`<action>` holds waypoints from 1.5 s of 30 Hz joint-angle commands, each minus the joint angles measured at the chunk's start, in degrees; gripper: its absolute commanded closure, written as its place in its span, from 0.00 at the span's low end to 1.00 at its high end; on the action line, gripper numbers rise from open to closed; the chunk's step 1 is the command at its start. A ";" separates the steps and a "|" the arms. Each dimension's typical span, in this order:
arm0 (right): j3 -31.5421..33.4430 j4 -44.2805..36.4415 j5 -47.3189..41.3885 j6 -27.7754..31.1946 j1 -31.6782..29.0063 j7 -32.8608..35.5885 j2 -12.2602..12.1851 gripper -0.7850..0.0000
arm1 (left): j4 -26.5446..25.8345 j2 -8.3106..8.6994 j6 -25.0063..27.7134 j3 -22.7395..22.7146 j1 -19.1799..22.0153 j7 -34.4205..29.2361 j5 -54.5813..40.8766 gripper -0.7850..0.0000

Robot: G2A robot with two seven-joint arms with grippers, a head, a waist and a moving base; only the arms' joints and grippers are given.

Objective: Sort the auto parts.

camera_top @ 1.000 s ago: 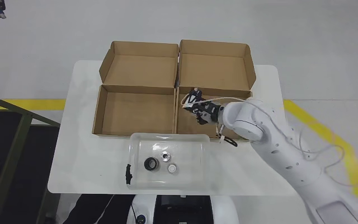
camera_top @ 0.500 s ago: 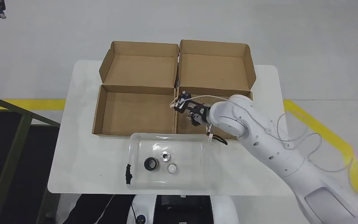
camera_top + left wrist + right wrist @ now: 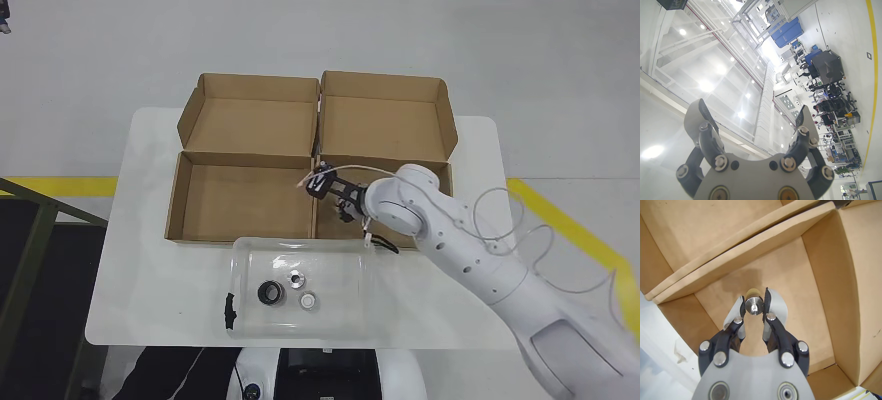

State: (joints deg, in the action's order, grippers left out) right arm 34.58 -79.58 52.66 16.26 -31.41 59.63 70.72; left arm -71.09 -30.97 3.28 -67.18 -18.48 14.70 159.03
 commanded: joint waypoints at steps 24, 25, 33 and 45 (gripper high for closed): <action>13.84 -29.31 2.87 2.52 -12.97 3.12 -4.07 0.32 | 0.00 0.00 0.00 0.00 0.00 0.00 0.00 0.00; 14.56 -31.45 3.22 3.11 -14.53 3.54 -4.45 0.31 | 0.00 0.00 0.00 0.00 0.00 0.00 0.00 0.00; 17.46 -43.11 3.66 8.18 -25.93 2.53 -6.58 0.14 | 0.00 0.00 0.00 0.00 0.00 0.00 0.00 0.00; 18.68 -49.62 6.49 14.64 -36.34 0.20 -8.57 0.10 | 0.00 0.00 0.00 0.00 0.00 0.00 0.00 0.00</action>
State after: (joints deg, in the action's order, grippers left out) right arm 53.35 -129.15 58.85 30.59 -67.19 60.10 62.24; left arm -71.09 -30.97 3.28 -67.18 -18.48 14.70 159.03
